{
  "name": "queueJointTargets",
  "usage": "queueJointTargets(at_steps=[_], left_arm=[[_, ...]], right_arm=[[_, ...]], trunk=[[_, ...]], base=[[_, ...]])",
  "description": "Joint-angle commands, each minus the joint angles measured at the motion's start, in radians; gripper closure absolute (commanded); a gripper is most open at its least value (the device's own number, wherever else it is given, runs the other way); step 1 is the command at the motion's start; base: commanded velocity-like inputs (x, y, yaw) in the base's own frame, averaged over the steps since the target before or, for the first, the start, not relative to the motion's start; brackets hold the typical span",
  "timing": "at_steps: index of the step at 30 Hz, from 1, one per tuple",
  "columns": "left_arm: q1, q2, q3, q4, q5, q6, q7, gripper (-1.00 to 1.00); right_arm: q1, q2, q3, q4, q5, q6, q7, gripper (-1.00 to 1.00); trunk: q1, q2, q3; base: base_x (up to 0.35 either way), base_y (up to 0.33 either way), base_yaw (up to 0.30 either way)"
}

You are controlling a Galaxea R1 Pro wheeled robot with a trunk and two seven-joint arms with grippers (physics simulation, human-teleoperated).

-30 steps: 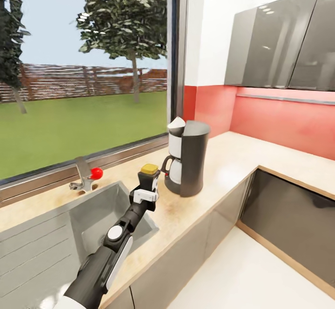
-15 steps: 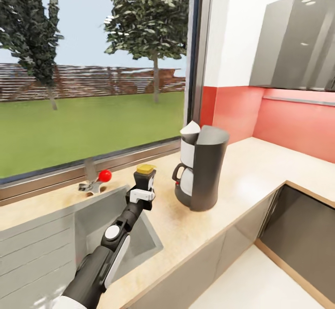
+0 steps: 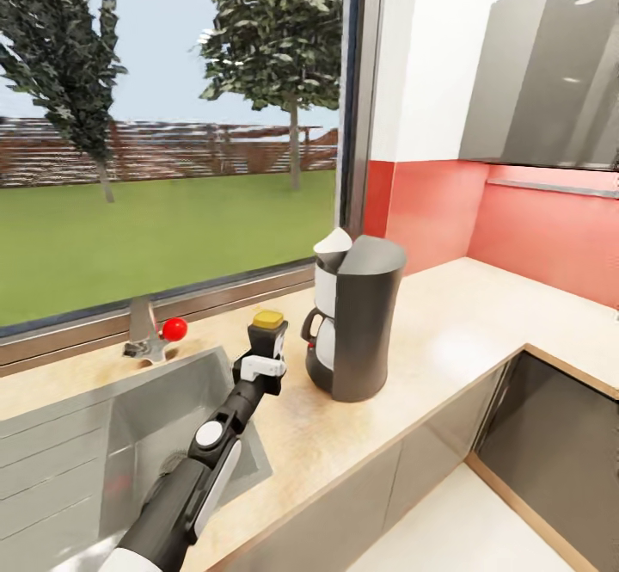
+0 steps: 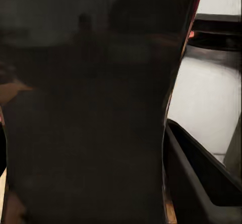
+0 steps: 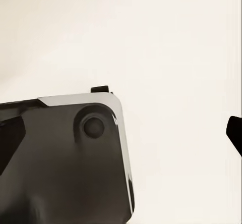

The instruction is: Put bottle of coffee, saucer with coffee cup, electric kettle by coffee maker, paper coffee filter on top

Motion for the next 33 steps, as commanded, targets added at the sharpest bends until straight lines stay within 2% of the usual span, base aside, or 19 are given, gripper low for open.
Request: queueJointTargets(at_steps=[1,6,8,16,33], left_arm=[[-0.001,0.000,0.001,0.009,0.003,-0.002,-0.002,1.00],[0.028,0.001,0.013,0.038,0.011,-0.027,0.008,1.00],[0.039,0.001,0.002,0.026,0.008,-0.016,-0.001,1.00],[0.080,0.000,-0.002,-0.006,0.005,0.014,0.009,1.00],[0.082,-0.001,-0.002,-0.005,0.005,0.009,0.035,1.00]], right_arm=[[-0.001,-0.002,-0.003,0.001,-0.001,-0.004,0.001,-1.00],[-0.001,-0.001,-0.004,-0.002,0.001,-0.005,0.000,-1.00],[-0.001,-0.004,-0.003,-0.001,0.002,-0.006,0.000,-1.00],[-0.001,-0.014,-0.003,-0.001,0.003,-0.007,0.001,-1.00],[-0.001,-0.012,-0.003,0.000,0.003,-0.005,0.001,-1.00]], trunk=[[0.001,-0.003,-0.002],[0.001,-0.003,-0.002],[0.001,-0.003,-0.002],[0.001,-0.003,-0.002],[0.001,-0.003,-0.002]], base=[[0.001,-0.228,0.000],[0.000,0.000,0.000],[0.000,0.000,0.000],[0.000,-0.089,0.024],[0.017,-0.259,0.267]])
